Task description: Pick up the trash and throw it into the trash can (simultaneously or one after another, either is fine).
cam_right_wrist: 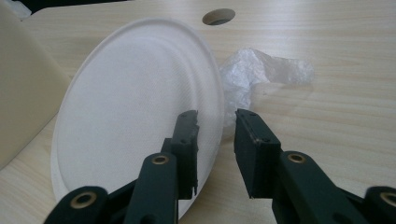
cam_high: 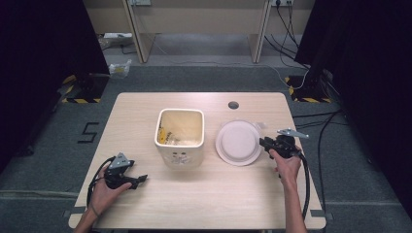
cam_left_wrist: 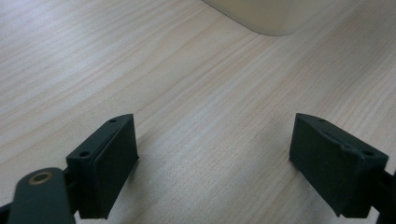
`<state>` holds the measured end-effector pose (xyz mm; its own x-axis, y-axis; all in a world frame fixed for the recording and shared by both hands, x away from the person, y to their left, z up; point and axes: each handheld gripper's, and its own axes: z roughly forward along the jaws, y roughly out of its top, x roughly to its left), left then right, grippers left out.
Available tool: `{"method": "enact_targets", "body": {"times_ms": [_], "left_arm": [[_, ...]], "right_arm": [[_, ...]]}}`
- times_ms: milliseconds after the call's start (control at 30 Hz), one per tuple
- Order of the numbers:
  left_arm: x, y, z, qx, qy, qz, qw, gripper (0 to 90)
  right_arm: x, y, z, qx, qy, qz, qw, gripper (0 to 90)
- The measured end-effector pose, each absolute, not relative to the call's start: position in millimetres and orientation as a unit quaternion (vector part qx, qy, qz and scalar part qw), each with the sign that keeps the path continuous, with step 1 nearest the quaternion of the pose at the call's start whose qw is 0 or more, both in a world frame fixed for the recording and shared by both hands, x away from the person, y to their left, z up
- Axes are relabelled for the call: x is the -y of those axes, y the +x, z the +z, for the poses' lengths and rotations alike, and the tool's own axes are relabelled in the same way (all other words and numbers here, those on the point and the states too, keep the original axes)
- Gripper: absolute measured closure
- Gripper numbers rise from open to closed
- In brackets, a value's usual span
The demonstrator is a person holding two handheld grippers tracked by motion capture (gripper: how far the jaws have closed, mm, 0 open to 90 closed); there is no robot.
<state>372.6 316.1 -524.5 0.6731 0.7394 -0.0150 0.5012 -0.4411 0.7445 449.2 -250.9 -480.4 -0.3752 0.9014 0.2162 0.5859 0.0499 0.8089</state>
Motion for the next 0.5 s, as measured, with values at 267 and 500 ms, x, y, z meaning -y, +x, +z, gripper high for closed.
{"method": "enact_targets", "body": {"times_ms": [267,500], "left_arm": [[-316.1,372.6,-524.5,-0.372,0.834,0.159,0.376,14.2],[-316.1,372.6,-524.5,-0.372,0.834,0.158,0.376,14.2]], "right_arm": [[249.0,455.6,-484.3,-0.697,0.535,0.449,0.163,73.4],[251.2,459.0,-487.1,-0.689,0.543,0.457,0.148,76.2]]}}
